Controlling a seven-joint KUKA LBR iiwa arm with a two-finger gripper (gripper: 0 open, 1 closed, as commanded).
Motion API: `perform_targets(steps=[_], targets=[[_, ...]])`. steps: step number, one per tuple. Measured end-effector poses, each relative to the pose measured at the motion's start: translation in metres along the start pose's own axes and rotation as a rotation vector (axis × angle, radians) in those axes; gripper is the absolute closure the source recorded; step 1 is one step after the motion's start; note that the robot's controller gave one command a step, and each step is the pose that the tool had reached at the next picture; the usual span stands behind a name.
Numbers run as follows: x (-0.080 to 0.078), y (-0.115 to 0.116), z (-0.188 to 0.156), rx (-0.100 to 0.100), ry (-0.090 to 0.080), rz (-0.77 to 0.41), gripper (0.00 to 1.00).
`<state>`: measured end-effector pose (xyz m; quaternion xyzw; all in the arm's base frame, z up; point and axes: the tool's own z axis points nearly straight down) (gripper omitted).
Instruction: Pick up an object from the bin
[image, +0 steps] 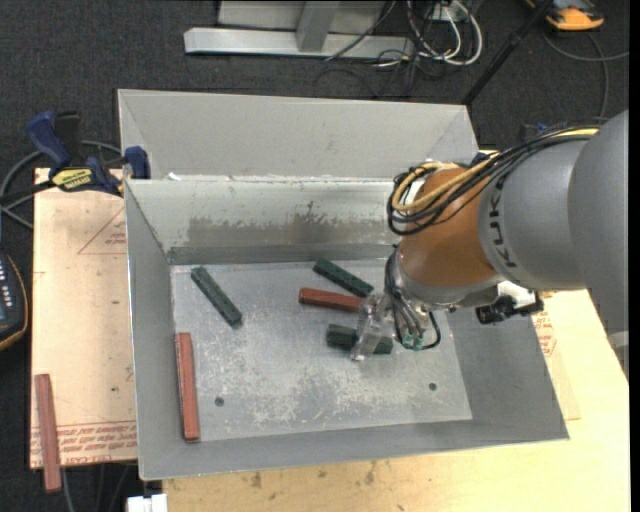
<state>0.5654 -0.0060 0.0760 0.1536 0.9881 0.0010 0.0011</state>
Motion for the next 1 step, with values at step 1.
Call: perform_targets(steps=[1], targets=[[-0.0110,-0.0599,-0.2278,0.001,-0.010,0.000,1.00]])
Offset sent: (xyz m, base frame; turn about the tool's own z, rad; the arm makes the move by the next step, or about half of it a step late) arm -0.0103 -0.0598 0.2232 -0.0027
